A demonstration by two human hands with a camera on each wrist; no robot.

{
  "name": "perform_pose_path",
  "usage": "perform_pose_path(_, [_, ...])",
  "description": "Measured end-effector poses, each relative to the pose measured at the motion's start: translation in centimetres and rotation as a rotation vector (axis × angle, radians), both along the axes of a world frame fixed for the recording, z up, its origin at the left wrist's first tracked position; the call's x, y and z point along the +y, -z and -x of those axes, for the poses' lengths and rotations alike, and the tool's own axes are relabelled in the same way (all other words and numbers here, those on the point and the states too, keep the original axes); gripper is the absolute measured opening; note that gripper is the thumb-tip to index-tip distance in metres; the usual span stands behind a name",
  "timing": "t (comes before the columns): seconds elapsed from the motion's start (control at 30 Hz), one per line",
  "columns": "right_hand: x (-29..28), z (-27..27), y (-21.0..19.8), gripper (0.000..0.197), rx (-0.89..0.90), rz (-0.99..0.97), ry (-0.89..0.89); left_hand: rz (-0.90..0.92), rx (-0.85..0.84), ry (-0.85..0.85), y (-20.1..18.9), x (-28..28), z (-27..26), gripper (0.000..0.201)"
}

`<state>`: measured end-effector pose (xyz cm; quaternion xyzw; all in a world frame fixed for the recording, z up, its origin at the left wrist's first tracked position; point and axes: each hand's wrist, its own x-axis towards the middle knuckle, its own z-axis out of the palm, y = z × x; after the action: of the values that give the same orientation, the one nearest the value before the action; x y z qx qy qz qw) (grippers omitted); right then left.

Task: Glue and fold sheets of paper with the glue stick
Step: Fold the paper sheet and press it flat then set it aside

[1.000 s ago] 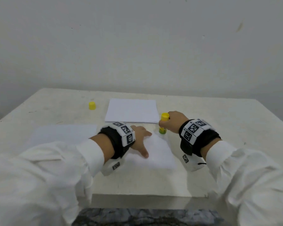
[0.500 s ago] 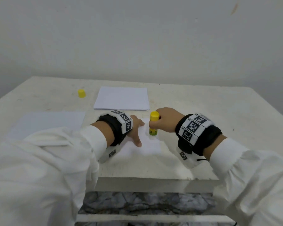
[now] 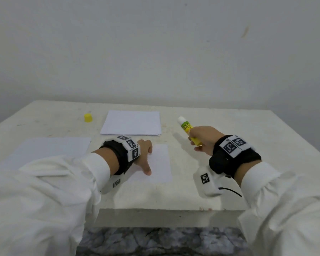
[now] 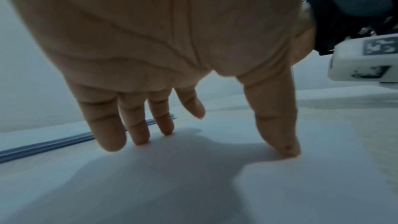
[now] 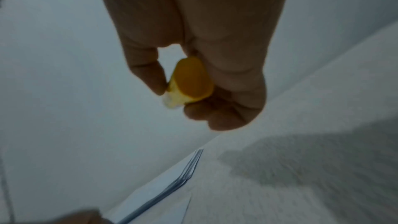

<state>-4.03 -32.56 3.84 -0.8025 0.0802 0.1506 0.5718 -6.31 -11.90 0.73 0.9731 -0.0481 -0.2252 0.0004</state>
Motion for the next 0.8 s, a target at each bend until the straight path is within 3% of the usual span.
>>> perform_pose_path(0.1, [0.0,-1.6,0.7,0.012,0.083,0.057,0.135,-0.069,0.007,0.059,0.1,0.0,0.2,0.059])
perform_pose_path(0.2, [0.0,-2.7,0.8,0.017,-0.012,0.332,0.015,-0.155,-0.004,0.124,0.2,0.2,0.2,0.052])
perform_pose_path(0.3, [0.0,-3.4,0.9,0.032,-0.066,0.474,-0.023,-0.187,-0.026,0.151,0.4,0.5,0.0,0.047])
perform_pose_path(0.6, [0.9,-4.6,0.5,0.041,0.015,0.737,-0.043,0.021,-0.013,0.088,1.0,1.7,0.2,0.052])
perform_pose_path(0.73, [0.4,-4.1,1.1,0.019,0.093,0.902,-0.091,0.032,-0.014,0.118,0.9,2.2,0.1,0.053])
perform_pose_path(0.8, [0.4,-3.6,1.1,0.030,0.154,1.023,-0.142,-0.006,-0.027,0.159,0.9,2.5,0.1,0.054])
